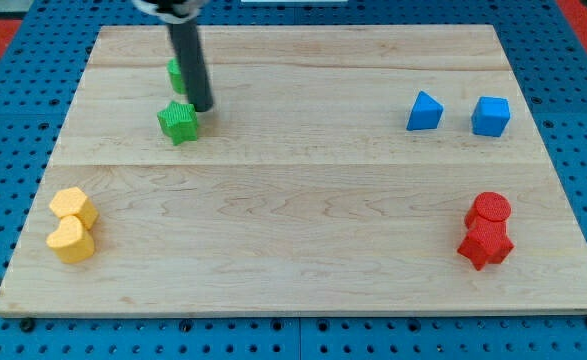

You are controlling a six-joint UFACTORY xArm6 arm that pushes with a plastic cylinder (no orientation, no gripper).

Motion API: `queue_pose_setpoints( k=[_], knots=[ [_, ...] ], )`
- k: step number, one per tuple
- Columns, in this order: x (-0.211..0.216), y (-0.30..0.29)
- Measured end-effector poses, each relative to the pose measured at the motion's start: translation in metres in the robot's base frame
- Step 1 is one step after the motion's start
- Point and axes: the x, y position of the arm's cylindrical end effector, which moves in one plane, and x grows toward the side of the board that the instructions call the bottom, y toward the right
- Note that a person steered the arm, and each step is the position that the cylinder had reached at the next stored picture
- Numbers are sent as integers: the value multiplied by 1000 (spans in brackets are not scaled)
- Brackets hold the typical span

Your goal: Move the green circle into the green star

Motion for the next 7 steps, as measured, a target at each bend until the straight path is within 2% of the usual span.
queue_pose_setpoints(
  k=[1, 7],
  knots=[
    [7, 44],
    [4, 51]
  ],
)
